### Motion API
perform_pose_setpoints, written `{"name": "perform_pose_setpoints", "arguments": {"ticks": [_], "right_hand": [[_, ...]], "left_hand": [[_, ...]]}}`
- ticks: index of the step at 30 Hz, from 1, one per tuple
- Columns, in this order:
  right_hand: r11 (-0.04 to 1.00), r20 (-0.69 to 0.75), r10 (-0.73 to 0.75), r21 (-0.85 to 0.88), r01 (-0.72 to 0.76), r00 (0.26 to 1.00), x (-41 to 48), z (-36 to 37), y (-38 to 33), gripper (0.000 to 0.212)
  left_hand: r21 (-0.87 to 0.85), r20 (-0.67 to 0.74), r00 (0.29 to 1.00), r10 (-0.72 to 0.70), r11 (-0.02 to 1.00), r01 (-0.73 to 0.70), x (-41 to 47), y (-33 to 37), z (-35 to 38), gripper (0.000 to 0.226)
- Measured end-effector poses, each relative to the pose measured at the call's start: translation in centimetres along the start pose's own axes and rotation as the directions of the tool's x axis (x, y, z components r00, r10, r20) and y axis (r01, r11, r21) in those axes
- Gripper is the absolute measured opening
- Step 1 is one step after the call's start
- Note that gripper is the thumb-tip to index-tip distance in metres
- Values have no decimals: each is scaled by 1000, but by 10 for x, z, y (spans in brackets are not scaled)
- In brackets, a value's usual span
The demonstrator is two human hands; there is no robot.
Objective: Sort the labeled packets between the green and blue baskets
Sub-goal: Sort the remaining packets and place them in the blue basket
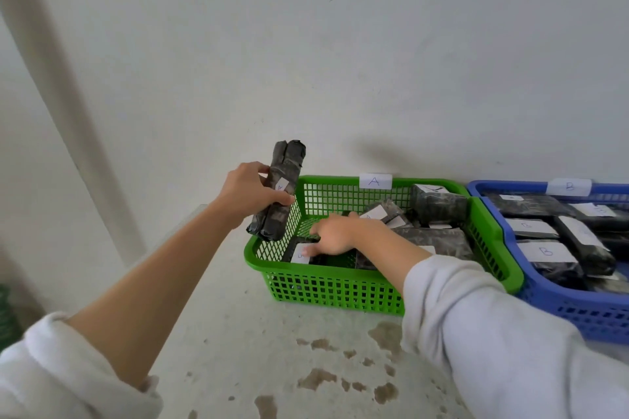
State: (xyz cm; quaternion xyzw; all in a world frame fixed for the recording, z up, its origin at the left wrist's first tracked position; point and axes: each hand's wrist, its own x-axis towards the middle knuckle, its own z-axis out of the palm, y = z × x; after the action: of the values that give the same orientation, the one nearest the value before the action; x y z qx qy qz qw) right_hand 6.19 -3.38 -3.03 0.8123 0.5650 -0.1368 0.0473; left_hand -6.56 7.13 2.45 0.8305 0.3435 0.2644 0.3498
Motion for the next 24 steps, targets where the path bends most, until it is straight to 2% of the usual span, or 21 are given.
{"name": "perform_pose_setpoints", "arguments": {"ticks": [2, 5, 9, 11, 15, 17, 19, 20, 22, 24], "right_hand": [[999, 16, 4, 31, -4, 1000, 4, 3, -3, 76], [987, -35, 15, 163, -9, 999, 3, 4, 0, 83], [938, -166, 64, 347, -2, 984, 0, -3, 5, 75], [865, -189, 91, 502, 16, 978, 0, -6, 9, 61], [635, -134, 83, 770, 51, 987, -3, -7, 15, 33], [541, -204, 182, 838, 75, 962, -2, -10, 19, 29], [406, -291, 366, 905, 129, 884, -2, -16, 26, 27], [367, -345, 469, 914, 176, 813, -3, -19, 31, 26], [407, -477, 624, 875, 263, 619, -9, -28, 43, 26], [499, -598, 693, 801, 332, 402, -19, -38, 56, 26]], "left_hand": [[-16, -11, 1000, 10, 1000, -10, -2, -1, 1, 70], [-7, -39, 999, 32, 999, -32, -5, -2, 4, 71], [-15, -114, 992, 59, 998, -61, -6, -3, 6, 72], [-24, -158, 985, 64, 997, -69, -6, -3, 6, 70], [-66, -203, 977, 65, 995, -79, -4, -3, 8, 65], [-79, -216, 974, 67, 993, -85, -2, -2, 9, 63], [-74, -214, 974, 70, 993, -88, 0, -1, 10, 65], [-65, -206, 976, 75, 994, -90, 2, 0, 11, 67], [-35, -182, 979, 91, 994, -99, 5, 2, 15, 72], [31, -131, 985, 112, 994, -109, 7, 5, 23, 76]]}}
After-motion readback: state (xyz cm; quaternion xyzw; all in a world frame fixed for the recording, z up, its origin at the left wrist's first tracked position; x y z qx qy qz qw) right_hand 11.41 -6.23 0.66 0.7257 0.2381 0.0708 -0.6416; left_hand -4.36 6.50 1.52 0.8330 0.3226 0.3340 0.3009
